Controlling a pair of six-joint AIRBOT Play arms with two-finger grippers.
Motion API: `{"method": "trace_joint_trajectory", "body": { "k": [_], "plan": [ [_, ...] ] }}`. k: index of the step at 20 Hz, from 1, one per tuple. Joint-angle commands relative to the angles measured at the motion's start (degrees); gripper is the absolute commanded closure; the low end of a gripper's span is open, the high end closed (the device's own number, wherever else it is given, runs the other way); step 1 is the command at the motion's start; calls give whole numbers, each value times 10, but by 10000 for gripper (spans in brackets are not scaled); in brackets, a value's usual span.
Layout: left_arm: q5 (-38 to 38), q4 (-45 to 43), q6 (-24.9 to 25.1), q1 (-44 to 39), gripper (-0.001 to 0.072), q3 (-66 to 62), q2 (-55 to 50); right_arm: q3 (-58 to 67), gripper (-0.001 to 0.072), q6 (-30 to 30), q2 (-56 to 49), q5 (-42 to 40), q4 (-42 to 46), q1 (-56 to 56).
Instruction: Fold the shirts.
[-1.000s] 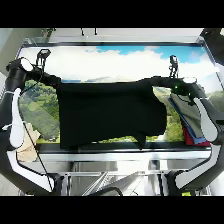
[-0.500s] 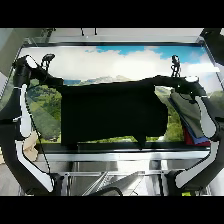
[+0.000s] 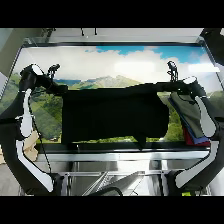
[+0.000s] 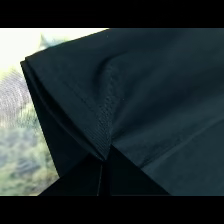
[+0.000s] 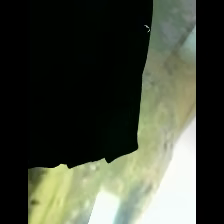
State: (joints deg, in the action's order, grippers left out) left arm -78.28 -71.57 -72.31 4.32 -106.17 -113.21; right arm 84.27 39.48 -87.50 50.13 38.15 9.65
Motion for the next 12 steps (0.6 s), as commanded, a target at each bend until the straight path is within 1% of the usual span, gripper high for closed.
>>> {"method": "trace_joint_trajectory", "body": {
  "k": [1,2,3,4,5,7,9,11,12],
  "plan": [
    [-10,8,-9,-1,692,-10,0,-2,521,30,-5,15,24,0],
    [-22,8,-14,-1,571,-21,0,-2,505,39,-5,21,24,0],
    [-37,8,-26,-1,151,-33,0,-2,505,47,-2,29,24,2],
    [-52,8,-44,0,2,-45,0,-2,486,59,4,35,25,3],
    [-74,8,-57,3,3,-59,0,-2,426,73,13,40,33,6],
    [-126,8,-81,11,3,-75,0,-2,419,125,44,53,88,16],
    [-188,8,-105,27,3,-64,4,-2,418,185,88,80,182,25],
    [-218,7,-111,46,3,1,33,-3,418,244,130,118,275,33],
    [-213,7,-111,54,3,52,58,-11,418,263,150,134,290,41]
  ]
}}
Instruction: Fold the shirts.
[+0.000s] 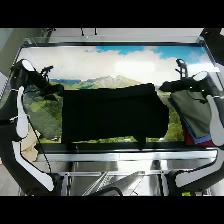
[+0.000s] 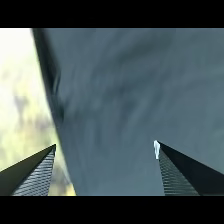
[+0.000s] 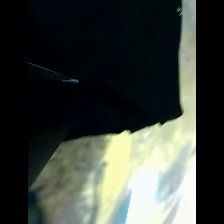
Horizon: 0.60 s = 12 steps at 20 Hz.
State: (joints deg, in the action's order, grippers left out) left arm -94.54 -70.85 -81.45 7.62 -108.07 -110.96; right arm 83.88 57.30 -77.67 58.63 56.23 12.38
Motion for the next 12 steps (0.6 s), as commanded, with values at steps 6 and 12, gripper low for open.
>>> {"method": "trace_joint_trajectory", "body": {
  "k": [6,12],
  "plan": [
    [83,1,27,63,3,448,217,-108,418,166,186,122,106,103],
    [207,6,55,48,4,610,265,-233,419,229,313,154,106,121]
  ]
}}
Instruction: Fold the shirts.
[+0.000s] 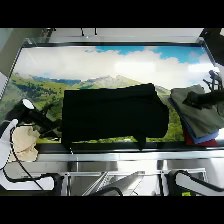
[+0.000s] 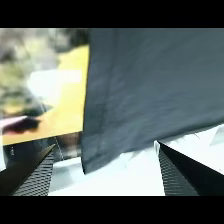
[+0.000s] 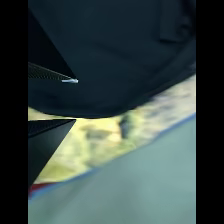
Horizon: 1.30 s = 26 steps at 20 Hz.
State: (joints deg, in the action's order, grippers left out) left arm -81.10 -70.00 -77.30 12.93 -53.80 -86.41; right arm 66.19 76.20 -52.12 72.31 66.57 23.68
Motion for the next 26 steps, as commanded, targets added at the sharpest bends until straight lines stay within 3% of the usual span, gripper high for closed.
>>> {"method": "trace_joint_trajectory", "body": {
  "k": [1,4,5,6,8,9,10,11,16,17,18,21,26],
  "plan": [
    [85,-2,14,-11,4,72,19,-80,418,52,79,17,3,8],
    [111,-3,14,-35,5,64,19,-154,418,73,134,18,3,8],
    [113,-3,15,-43,85,55,19,-180,418,79,150,18,3,8],
    [113,-3,15,-53,242,42,19,-205,418,84,162,16,2,8],
    [109,-3,14,-72,263,22,19,-255,418,87,177,15,-16,8],
    [104,-3,14,-82,307,16,19,-279,418,87,179,15,-30,8],
    [97,-3,21,-90,562,9,19,-297,418,83,179,13,-43,8],
    [93,-3,28,-96,696,3,19,-314,418,75,177,7,-59,8],
    [74,-3,26,-106,695,-61,19,-343,380,54,149,-15,-64,7],
    [70,-4,22,-106,695,-75,19,-343,240,52,137,-19,-64,7],
    [70,-4,21,-106,695,-86,19,-343,212,48,122,-23,-64,7],
    [73,-3,16,-106,695,-96,19,-343,212,40,78,-38,-67,7],
    [47,-3,16,-106,695,-96,-7,-343,214,-48,6,-67,-157,7]
  ]
}}
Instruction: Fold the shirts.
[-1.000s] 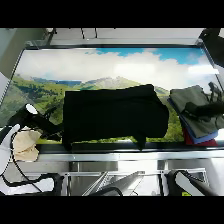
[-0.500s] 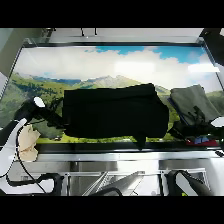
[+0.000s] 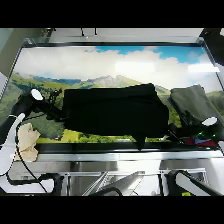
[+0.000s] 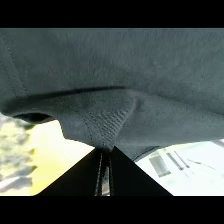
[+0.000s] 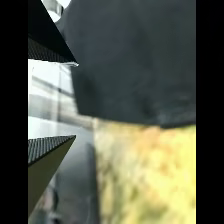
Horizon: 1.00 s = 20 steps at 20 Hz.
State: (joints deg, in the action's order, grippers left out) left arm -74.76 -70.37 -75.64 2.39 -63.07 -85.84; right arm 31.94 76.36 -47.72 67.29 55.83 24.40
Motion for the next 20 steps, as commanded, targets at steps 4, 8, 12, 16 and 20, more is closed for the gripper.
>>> {"method": "trace_joint_trajectory", "body": {
  "k": [4,8,12,16,20],
  "plan": [
    [-24,0,0,0,695,-4,-23,-1,299,-130,-81,-12,-111,-1],
    [-43,-1,0,0,695,-5,-20,1,422,-209,-82,52,-231,0],
    [-79,-4,2,0,695,-5,-20,2,677,-222,-73,149,-264,0],
    [-118,-5,10,0,695,-5,-19,6,693,-217,-49,172,-264,20],
    [-141,-5,12,34,695,-5,-11,40,693,-214,-32,177,-266,111]
  ]
}}
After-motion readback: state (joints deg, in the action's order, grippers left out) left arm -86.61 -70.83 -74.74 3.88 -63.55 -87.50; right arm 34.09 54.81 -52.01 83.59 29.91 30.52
